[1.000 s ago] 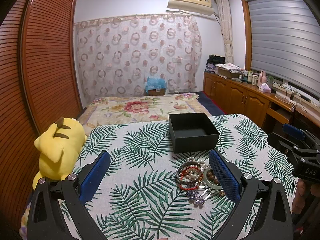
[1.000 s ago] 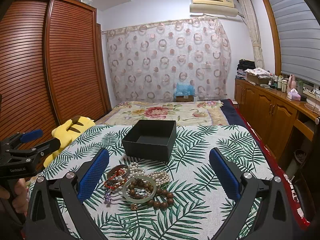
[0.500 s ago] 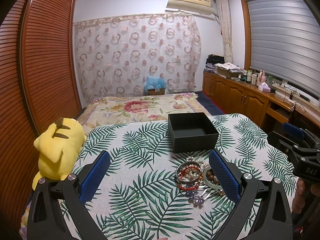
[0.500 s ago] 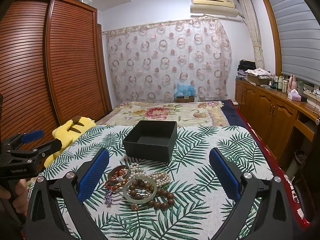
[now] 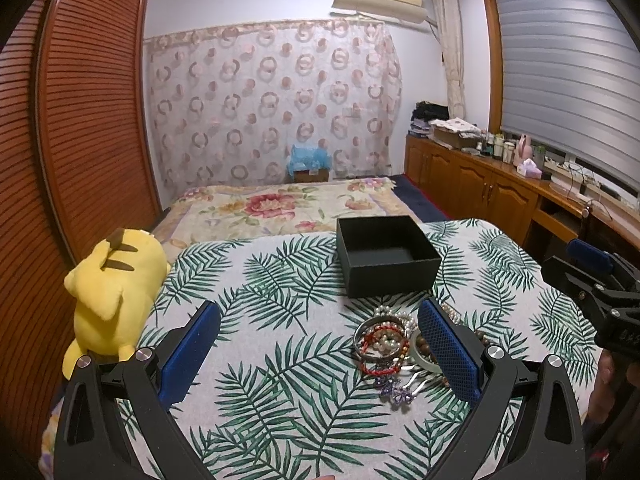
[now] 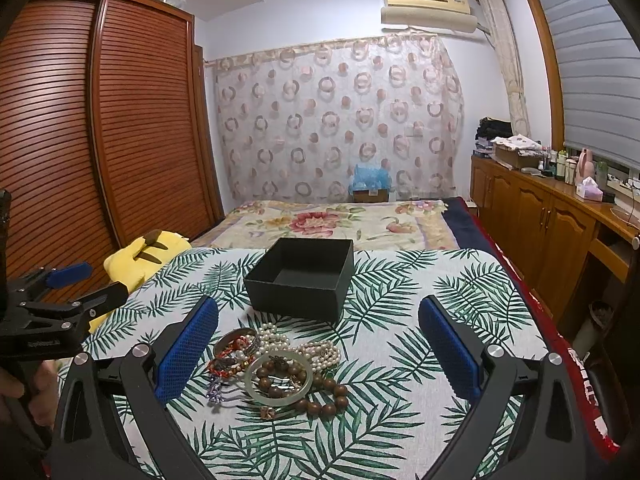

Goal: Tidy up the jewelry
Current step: 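Lower the left tool onto the silver bangle and close its fingers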

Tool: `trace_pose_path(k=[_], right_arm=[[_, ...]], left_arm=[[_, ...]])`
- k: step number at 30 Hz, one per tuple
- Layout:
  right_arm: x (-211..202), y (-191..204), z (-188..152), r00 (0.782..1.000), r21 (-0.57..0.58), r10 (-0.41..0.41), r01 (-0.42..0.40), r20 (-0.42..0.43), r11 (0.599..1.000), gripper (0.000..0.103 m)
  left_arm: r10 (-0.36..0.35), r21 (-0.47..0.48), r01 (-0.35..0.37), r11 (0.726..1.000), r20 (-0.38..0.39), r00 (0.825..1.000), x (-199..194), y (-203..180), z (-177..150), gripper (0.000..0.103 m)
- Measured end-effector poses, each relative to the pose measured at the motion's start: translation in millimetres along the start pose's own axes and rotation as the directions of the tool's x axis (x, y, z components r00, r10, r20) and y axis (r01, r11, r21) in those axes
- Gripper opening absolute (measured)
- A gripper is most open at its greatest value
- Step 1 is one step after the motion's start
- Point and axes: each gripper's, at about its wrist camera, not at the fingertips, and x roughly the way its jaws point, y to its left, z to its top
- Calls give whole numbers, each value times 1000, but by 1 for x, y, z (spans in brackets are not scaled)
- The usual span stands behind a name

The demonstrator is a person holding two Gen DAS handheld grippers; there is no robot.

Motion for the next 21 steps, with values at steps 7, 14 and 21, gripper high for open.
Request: trace_pose_path(k=[7,14,21], right_arm=[[7,0,-5,1000,-8,15,-15,-14,1000,101],[19,-10,-26,998,-17,22,-23,-62,1000,101],[33,-16,-44,992,-33,44,-49,-117,998,95]], left_arm=[[-13,-5,13,1000,-35,999,17,6,-10,95],[-28,-6,28,1000,-75,997,32,6,-18,95],[-65,-7,65,998,-114,991,49,5,-28,95]])
